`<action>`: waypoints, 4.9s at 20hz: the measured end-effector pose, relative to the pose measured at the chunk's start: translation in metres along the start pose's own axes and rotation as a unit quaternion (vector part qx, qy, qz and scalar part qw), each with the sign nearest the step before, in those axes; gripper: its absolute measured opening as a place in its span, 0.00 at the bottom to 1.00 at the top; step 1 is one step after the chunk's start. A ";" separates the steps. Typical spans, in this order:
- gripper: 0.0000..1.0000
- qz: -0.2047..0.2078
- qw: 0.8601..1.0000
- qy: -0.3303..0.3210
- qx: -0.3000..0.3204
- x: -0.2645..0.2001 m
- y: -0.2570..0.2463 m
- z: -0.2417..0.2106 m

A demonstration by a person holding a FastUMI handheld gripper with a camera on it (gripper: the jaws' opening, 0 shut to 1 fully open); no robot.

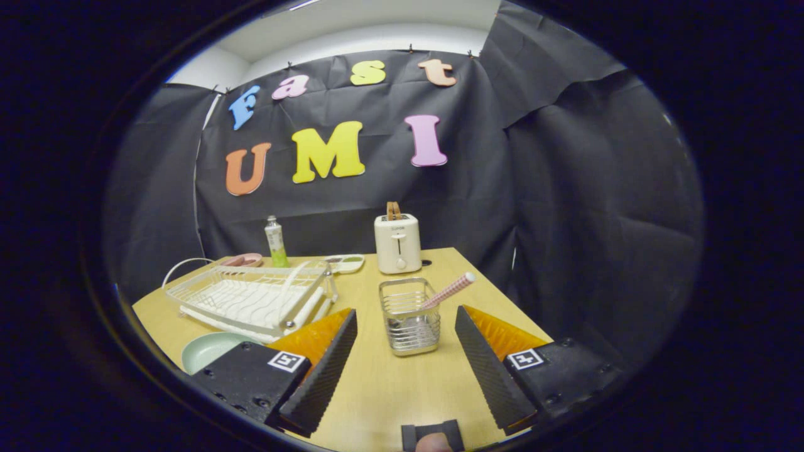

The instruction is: Take the plate from the dish rack, then take the spoon from the basket and place it into the plate.

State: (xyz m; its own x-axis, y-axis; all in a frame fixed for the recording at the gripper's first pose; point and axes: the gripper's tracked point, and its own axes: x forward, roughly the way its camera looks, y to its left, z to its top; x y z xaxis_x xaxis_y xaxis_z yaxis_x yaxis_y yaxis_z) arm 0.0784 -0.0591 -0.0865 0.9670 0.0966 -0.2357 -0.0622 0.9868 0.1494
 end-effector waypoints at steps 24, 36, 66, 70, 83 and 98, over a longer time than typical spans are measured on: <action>0.11 0.078 0.994 0.053 0.052 0.057 0.002 0.051; 0.11 0.180 0.983 0.027 0.000 -0.078 0.112 0.118; 0.82 0.257 0.948 0.181 -0.039 -0.054 0.253 -0.029; 0.96 0.221 0.964 0.137 -0.049 -0.047 0.234 -0.010; 1.00 0.072 0.992 -0.085 -0.067 -0.106 0.178 0.083; 1.00 0.018 0.982 -0.150 -0.115 -0.147 0.193 0.062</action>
State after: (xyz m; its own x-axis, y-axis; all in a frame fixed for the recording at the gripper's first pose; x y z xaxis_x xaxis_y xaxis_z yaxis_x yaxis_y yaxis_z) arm -0.0599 0.1096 0.0368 0.9903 0.1226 0.0648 -0.1176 0.9901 -0.0760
